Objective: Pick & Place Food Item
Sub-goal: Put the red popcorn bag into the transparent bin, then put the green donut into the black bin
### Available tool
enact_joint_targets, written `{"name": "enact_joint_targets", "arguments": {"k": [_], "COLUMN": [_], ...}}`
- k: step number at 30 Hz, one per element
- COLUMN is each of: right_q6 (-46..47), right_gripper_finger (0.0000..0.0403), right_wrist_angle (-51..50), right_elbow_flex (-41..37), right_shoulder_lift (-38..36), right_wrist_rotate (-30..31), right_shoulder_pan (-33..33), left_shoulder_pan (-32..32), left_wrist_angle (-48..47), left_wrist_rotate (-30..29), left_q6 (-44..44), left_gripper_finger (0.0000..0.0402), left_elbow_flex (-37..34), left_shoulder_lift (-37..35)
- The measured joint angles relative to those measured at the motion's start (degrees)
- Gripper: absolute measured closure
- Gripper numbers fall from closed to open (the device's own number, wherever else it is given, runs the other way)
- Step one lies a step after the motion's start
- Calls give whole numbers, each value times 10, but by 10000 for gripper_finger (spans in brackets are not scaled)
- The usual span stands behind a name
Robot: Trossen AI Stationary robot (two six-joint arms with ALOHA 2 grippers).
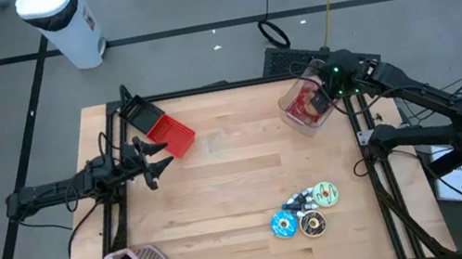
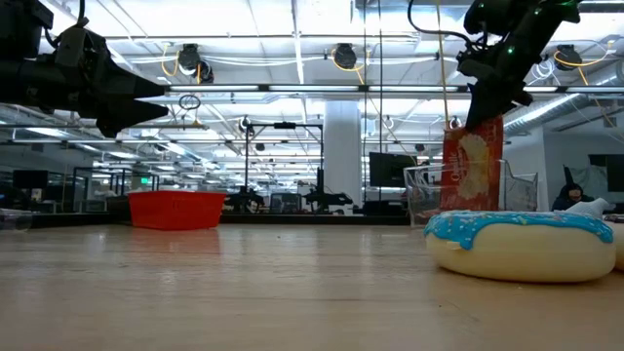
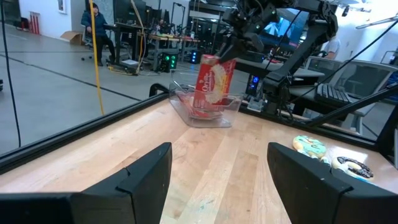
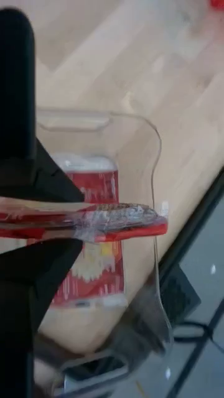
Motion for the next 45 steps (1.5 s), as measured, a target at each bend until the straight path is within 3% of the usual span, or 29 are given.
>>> {"name": "enact_joint_targets", "arguments": {"k": [5, 9, 16, 21, 27, 31, 35, 39, 45], "right_q6": [-36, -72, -106, -136, -144, -131, -126, -109, -24], "right_gripper_finger": [273, 257, 248, 248, 253, 254, 259, 263, 255], "right_wrist_angle": [16, 64, 135, 141, 165, 183, 218, 246, 195], "right_elbow_flex": [-10, -51, -107, -107, -107, -107, -107, -107, -107], "right_shoulder_lift": [0, 0, 0, 0, 0, -9, -28, -42, -23], "right_wrist_rotate": [50, 58, 55, 100, 91, 37, -13, -21, 71], "right_shoulder_pan": [0, 0, 0, 0, 0, 6, 57, 152, 364], "left_shoulder_pan": [0, 0, 0, 0, 0, 0, 0, 0, 0], "left_wrist_angle": [0, 0, 0, 0, 0, 0, 0, 0, 0], "left_wrist_rotate": [0, 0, 0, 0, 0, 0, 0, 0, 0], "left_q6": [0, 0, 0, 0, 0, 0, 0, 0, 0], "left_gripper_finger": [135, 135, 135, 135, 135, 135, 135, 135, 135], "left_elbow_flex": [0, 0, 0, 0, 0, 0, 0, 0, 0], "left_shoulder_lift": [0, 0, 0, 0, 0, 0, 0, 0, 0]}}
